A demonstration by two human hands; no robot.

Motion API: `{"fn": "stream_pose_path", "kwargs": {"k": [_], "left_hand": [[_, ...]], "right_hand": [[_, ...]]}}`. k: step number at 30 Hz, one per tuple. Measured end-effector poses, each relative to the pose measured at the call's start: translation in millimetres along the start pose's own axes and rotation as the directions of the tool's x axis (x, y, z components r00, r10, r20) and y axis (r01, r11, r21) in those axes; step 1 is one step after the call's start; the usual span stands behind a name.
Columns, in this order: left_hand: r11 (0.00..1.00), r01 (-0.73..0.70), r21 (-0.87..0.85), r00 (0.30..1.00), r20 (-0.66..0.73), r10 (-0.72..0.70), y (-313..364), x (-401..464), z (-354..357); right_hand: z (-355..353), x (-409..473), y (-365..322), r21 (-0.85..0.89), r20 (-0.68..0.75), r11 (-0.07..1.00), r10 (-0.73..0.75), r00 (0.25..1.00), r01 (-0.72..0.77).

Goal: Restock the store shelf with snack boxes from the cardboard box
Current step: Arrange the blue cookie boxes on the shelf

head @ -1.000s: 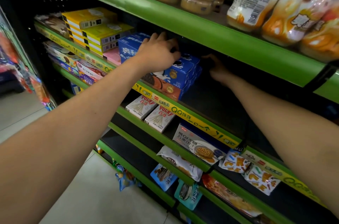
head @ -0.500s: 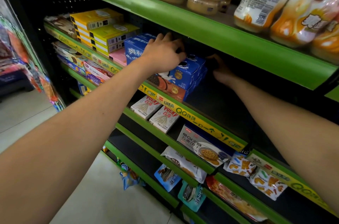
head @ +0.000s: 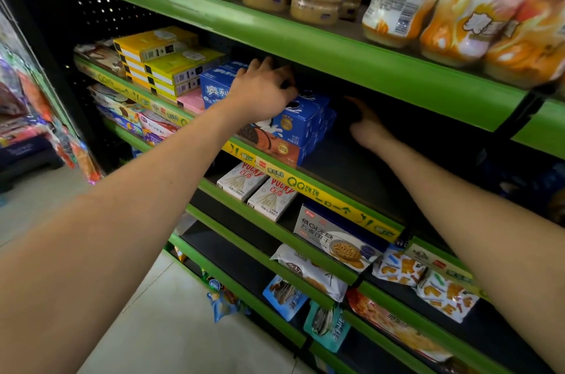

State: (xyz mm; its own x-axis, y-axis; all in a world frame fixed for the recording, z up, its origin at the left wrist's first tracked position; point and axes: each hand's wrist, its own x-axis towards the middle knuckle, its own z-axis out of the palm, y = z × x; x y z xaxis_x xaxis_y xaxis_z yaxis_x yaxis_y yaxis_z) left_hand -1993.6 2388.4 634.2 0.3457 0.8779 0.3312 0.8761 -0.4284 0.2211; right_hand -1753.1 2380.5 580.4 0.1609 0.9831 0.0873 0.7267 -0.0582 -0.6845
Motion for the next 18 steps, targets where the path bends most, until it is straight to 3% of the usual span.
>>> {"fn": "stream_pose_path", "kwargs": {"k": [3, 8, 12, 15, 18], "left_hand": [[1.000, -0.012, 0.007, 1.000, 0.027, 0.012, 3, -1, -5], [0.990, -0.130, 0.053, 0.988, 0.089, 0.125, 15, 3, -23], [0.984, -0.163, -0.074, 0.980, 0.102, 0.170, 31, 5, -34], [0.992, -0.128, -0.017, 0.987, 0.092, 0.129, 55, -15, -25], [0.972, -0.230, -0.041, 0.973, -0.018, 0.229, 89, -48, 2]], "right_hand": [[-3, -26, 1, -0.084, -0.037, 0.996, 0.022, 0.999, -0.025], [-18, -87, -3, -0.166, 0.049, 0.986, -0.024, 0.999, 0.031], [-45, -150, 5, -0.319, -0.007, 0.947, -0.046, 0.999, 0.041], [-63, -199, 22, -0.533, -0.119, 0.844, -0.008, 0.993, -0.058], [-70, -227, 39, -0.706, -0.188, 0.675, 0.116, 0.975, -0.216]]}}
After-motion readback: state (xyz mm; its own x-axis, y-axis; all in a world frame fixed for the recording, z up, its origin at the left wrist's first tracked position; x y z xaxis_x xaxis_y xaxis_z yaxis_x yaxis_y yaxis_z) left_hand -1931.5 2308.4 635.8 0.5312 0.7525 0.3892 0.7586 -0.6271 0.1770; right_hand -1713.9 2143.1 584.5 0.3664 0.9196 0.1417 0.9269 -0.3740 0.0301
